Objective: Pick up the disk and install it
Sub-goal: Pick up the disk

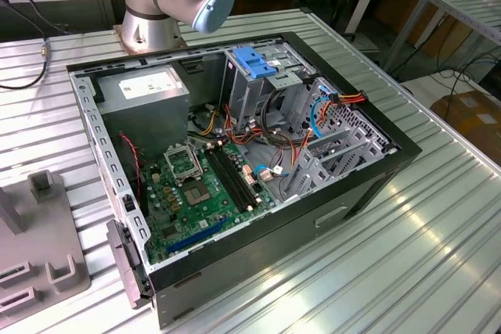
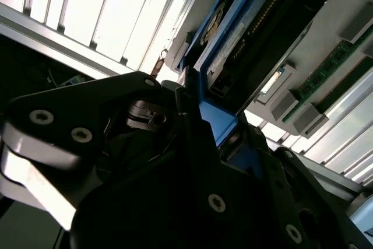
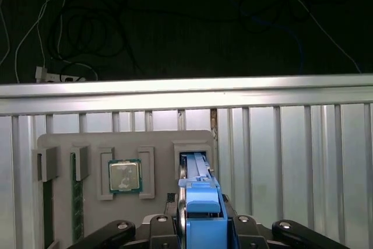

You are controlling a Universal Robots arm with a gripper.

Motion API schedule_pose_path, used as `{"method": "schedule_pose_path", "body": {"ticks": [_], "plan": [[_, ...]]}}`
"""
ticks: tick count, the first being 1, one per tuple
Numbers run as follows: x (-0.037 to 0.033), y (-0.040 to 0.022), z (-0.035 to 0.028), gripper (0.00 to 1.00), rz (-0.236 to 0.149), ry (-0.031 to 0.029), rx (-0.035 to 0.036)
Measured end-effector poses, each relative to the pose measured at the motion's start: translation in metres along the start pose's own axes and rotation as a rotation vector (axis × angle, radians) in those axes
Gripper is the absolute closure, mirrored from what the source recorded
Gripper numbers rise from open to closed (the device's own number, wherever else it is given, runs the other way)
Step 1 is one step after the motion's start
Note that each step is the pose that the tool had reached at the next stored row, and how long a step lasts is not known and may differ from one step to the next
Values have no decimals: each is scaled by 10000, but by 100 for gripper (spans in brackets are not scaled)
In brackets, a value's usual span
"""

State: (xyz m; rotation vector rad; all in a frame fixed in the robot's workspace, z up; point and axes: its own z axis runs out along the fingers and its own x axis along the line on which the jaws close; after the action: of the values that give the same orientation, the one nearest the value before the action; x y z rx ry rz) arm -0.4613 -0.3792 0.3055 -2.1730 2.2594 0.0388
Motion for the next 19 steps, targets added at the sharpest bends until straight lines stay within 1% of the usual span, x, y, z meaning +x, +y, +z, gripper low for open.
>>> {"method": "schedule_pose_path", "body": {"ticks": [2,3,6,8,19], "plan": [[-2,1,-71,63,0,0,-1],[-2,2,-97,63,0,1,-1],[-3,2,-148,63,0,0,0],[-4,2,-167,63,0,0,0],[-4,3,-190,63,1,2,-3]]}}
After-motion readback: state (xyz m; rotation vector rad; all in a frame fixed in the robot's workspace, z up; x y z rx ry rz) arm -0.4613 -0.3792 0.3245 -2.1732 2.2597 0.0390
